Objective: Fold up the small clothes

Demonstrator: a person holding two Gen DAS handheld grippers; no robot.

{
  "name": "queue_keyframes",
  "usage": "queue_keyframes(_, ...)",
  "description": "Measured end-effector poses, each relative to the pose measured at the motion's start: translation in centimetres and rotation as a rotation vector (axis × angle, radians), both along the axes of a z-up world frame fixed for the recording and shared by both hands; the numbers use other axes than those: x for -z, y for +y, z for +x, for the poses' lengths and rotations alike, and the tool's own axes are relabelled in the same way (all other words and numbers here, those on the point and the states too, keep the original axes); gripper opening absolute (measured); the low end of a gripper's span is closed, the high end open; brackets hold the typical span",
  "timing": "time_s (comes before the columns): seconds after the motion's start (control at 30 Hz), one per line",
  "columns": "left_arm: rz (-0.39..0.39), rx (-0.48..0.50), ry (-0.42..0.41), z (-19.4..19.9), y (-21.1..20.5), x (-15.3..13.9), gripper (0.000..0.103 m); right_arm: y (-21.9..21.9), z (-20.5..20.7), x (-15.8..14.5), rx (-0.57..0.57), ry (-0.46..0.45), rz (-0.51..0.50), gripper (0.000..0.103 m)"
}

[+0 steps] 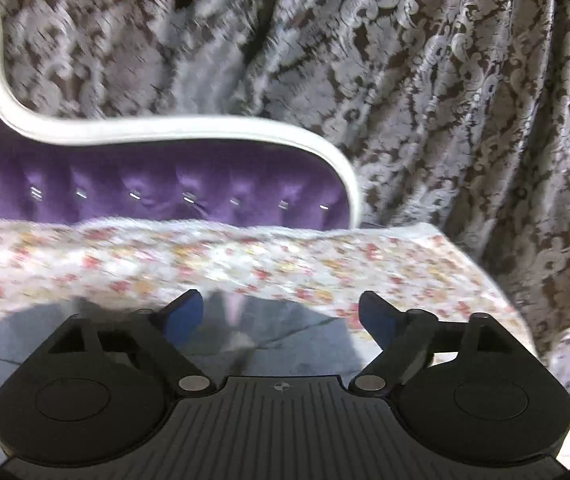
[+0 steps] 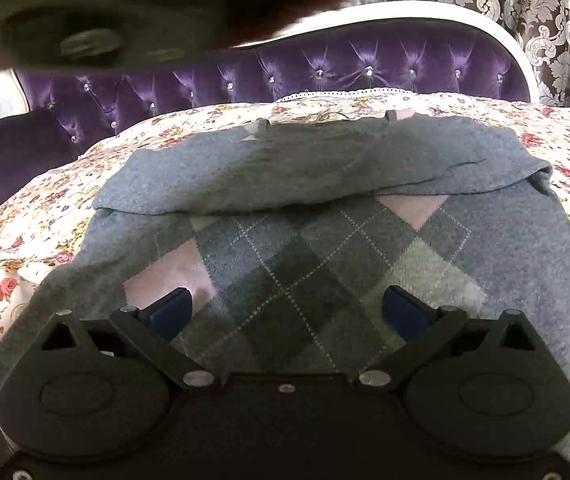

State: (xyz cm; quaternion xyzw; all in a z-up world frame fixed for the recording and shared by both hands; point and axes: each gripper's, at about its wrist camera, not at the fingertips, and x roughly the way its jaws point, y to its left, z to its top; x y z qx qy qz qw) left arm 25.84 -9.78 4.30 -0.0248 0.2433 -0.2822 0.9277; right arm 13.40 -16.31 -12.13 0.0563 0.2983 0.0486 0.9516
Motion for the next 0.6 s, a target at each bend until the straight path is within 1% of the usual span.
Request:
queue_keyframes(0.03,0.032,-0.030,-0.019,-0.5,0.7,0.0,0.091,0.0,0.0,0.0,0.000,0.000,0.001,0.103)
queue_keyframes(0.07,0.067,-0.063,-0.037,-1.0,1.4,0.2,0.092,0.0,0.0,0.0,0.000,0.000,0.002,0.103)
queue_keyframes(0.13,0.134,-0.120,-0.058,-2.0,2.9,0.8,0.093,-0.1,0.0,0.0,-0.003,0.002,0.003,0.103)
queue_keyframes(0.2,0.191,-0.181,-0.058,-2.9,4.9,2.0,0.093,-0.2,-0.1,0.0,-0.005,0.003,0.007,0.103)
queue_keyframes(0.4,0.235,-0.351,0.015,-5.8,10.7,6.0,0.093,-0.4,0.0,-0.1,-0.010,0.005,0.021,0.103)
queue_keyframes(0.5,0.259,-0.399,0.042,-7.3,12.1,7.5,0.093,-0.6,0.0,-0.2,-0.013,0.006,0.033,0.103)
queue_keyframes(0.6,0.267,-0.416,0.062,-8.4,12.8,8.8,0.093,-0.6,0.1,-0.2,-0.018,0.011,0.031,0.103)
